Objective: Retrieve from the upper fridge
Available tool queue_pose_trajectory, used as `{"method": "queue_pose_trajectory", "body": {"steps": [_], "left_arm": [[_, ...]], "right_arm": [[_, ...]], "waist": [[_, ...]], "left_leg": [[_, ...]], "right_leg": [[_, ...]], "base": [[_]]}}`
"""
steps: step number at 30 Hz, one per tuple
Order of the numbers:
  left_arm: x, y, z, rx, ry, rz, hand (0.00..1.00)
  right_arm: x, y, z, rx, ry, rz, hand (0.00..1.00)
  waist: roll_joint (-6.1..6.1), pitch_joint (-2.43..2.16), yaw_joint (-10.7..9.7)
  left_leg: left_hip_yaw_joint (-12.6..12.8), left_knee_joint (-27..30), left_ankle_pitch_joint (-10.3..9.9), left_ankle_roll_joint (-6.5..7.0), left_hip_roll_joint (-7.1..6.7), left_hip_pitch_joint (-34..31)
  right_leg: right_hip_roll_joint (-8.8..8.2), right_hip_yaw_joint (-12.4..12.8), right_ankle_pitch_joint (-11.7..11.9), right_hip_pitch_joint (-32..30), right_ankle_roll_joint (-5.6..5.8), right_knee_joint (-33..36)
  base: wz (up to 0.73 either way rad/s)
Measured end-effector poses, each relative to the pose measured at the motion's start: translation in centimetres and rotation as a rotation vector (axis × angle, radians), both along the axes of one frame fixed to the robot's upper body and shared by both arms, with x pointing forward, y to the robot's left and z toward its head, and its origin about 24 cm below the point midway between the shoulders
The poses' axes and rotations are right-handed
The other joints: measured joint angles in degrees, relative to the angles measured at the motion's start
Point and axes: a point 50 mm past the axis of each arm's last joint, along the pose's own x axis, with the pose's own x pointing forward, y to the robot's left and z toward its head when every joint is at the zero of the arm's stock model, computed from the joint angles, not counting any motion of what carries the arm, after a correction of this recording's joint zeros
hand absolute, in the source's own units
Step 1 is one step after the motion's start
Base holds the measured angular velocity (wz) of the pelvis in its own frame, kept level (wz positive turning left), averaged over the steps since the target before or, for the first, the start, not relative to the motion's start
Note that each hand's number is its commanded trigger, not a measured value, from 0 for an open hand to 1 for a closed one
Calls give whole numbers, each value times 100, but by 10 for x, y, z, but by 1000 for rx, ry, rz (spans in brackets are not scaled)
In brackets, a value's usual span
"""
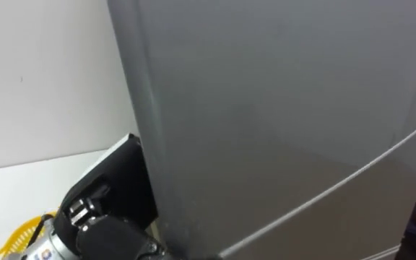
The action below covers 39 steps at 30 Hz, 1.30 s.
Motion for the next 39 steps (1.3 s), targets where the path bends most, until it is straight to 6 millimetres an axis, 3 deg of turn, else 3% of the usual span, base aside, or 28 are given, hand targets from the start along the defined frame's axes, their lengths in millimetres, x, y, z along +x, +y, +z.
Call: {"method": "queue_pose_trajectory", "body": {"steps": [9,17,26,31,39], "left_arm": [[-4,-8,3,-2,-21,-40,0],[-6,-20,8,-3,-46,-97,0],[-8,-24,11,41,-98,-105,0],[-12,-29,13,53,-125,-123,0],[-15,-40,21,68,-179,-170,0]], "right_arm": [[3,0,0,-2,-3,22,0],[3,1,0,-3,-1,39,0],[10,1,0,-3,-19,47,0],[16,-1,1,-7,-43,50,0],[13,-1,1,-10,-40,49,0]], "waist": [[117,61,-12],[61,72,11],[-38,38,2],[-30,12,-36],[-11,8,-196]], "left_leg": [[5,-4,1,1,-1,8],[14,8,3,5,-3,-5],[16,-3,3,5,-6,-12],[17,-2,3,5,-10,-29],[18,4,3,5,-16,-93]], "right_leg": [[-3,-19,32,-22,11,-4],[0,9,31,-38,14,-4],[-1,11,32,-36,14,-20],[-3,16,33,-48,15,-36],[-11,17,65,-56,31,-30]], "base": [[0],[0],[0],[0],[1]]}}
